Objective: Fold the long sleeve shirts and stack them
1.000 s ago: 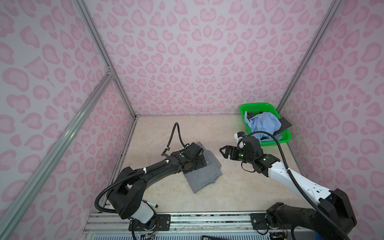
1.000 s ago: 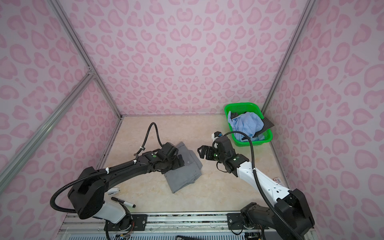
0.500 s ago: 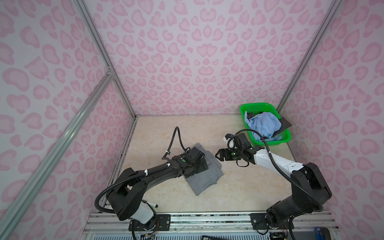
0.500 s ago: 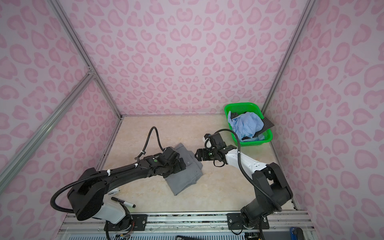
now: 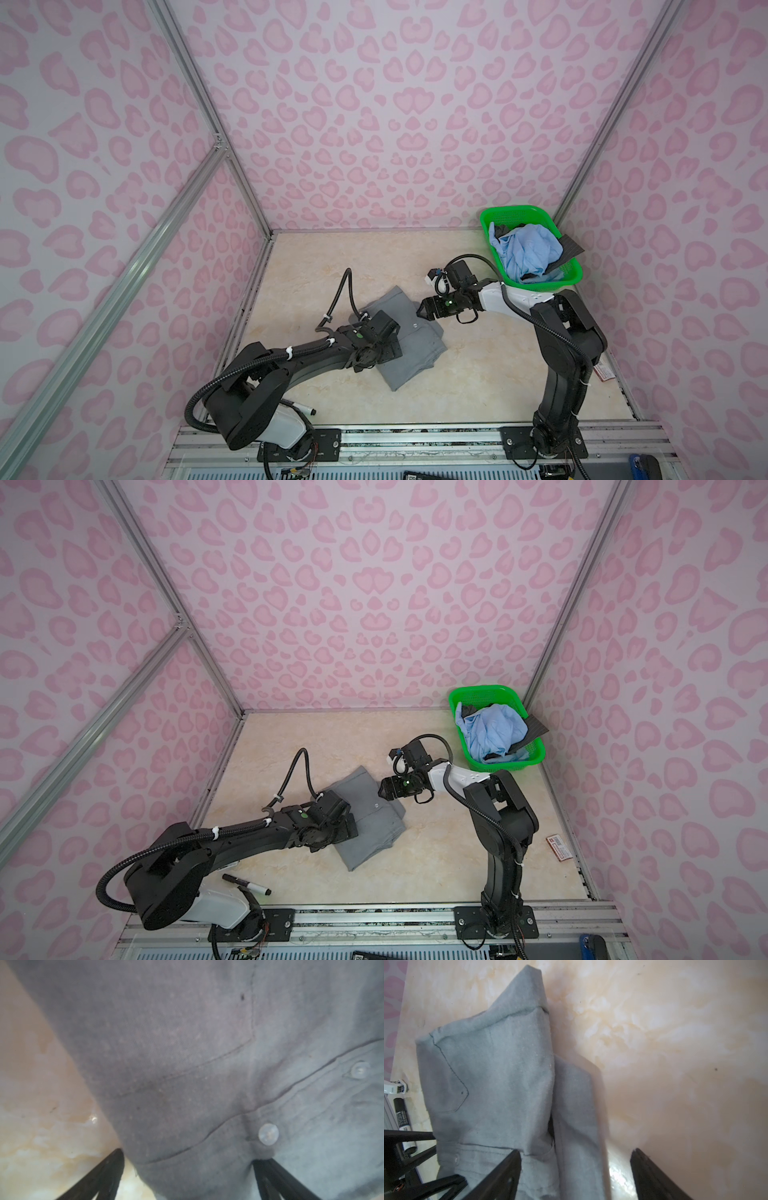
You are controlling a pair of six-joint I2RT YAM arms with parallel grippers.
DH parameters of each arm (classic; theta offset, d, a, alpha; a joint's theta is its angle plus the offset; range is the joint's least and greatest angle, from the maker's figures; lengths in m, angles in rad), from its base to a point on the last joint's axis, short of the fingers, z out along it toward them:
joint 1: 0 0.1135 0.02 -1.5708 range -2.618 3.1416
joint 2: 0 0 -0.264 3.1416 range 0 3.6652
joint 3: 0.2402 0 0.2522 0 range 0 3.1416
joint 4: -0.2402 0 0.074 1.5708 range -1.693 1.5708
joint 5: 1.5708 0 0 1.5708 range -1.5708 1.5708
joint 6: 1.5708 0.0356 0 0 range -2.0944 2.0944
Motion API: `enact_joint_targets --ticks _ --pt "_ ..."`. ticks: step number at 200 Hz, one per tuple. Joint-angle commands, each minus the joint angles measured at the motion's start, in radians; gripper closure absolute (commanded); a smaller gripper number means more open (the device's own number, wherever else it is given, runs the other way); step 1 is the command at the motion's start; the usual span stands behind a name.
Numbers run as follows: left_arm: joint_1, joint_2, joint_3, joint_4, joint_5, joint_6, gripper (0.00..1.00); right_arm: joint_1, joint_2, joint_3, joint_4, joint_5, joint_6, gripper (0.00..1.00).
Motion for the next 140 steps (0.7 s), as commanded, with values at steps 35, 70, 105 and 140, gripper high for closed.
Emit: enact_joint_targets --ticks 35,70,105,140 --pt "0.037 0.095 -0.014 0.008 0.013 0.058 0.01 0.006 0.053 -0.013 0.046 -0.153 -0.037 0.27" --pt "0.084 0.103 -0.042 0.02 0.024 0.109 0.01 0.006 0.068 -0.027 0.063 -0.18 -0.031 0.44" --pt "0.109 0.113 -0.032 -0.009 0.01 0.183 0.01 -0.017 0.02 -0.043 0.072 -0.134 0.013 0.4" --pt "0.144 0.076 -0.005 -0.101 -0.062 0.263 0.0 -0.062 -0.05 -0.096 0.128 -0.127 0.124 0.26"
